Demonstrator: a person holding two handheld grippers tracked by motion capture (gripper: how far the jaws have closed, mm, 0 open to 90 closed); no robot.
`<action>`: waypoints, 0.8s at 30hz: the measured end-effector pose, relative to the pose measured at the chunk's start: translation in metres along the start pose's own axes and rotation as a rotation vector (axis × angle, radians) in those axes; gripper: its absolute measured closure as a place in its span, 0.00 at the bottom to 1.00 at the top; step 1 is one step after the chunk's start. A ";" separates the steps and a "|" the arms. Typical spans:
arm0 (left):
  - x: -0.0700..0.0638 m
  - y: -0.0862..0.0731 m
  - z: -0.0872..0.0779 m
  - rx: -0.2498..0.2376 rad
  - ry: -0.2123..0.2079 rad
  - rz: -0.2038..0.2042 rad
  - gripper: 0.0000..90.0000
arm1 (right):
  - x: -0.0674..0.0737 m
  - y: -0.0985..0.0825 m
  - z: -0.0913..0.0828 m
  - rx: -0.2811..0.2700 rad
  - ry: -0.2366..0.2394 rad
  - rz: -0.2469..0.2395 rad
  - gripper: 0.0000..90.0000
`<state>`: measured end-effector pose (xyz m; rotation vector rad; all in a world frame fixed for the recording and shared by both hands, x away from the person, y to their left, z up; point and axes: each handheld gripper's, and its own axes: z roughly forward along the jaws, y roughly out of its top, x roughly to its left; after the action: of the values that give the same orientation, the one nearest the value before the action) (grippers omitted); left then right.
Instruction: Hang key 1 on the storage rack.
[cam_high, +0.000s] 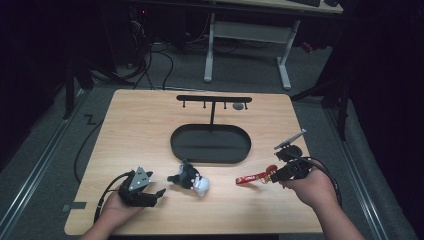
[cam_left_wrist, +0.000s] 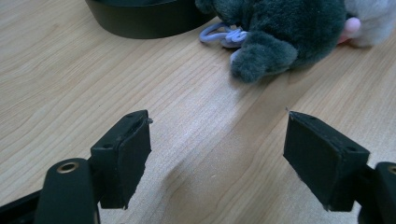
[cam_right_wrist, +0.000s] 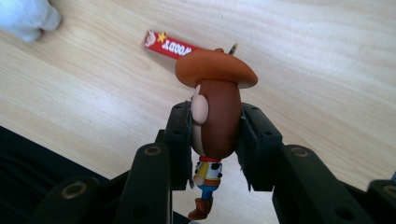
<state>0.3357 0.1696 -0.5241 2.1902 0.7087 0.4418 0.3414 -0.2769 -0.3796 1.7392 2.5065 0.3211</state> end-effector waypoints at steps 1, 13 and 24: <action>0.000 0.000 0.000 0.003 -0.001 0.001 0.26 | 0.000 0.001 -0.002 -0.003 0.002 -0.001 0.75; 0.001 0.000 -0.001 0.001 -0.001 0.003 0.26 | 0.001 0.016 -0.022 -0.051 -0.012 0.008 0.75; 0.002 0.000 -0.001 -0.007 -0.001 -0.002 0.26 | 0.003 0.029 -0.045 -0.111 -0.001 0.010 0.75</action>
<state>0.3362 0.1712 -0.5232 2.1828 0.7072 0.4418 0.3591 -0.2702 -0.3295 1.7102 2.4296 0.4501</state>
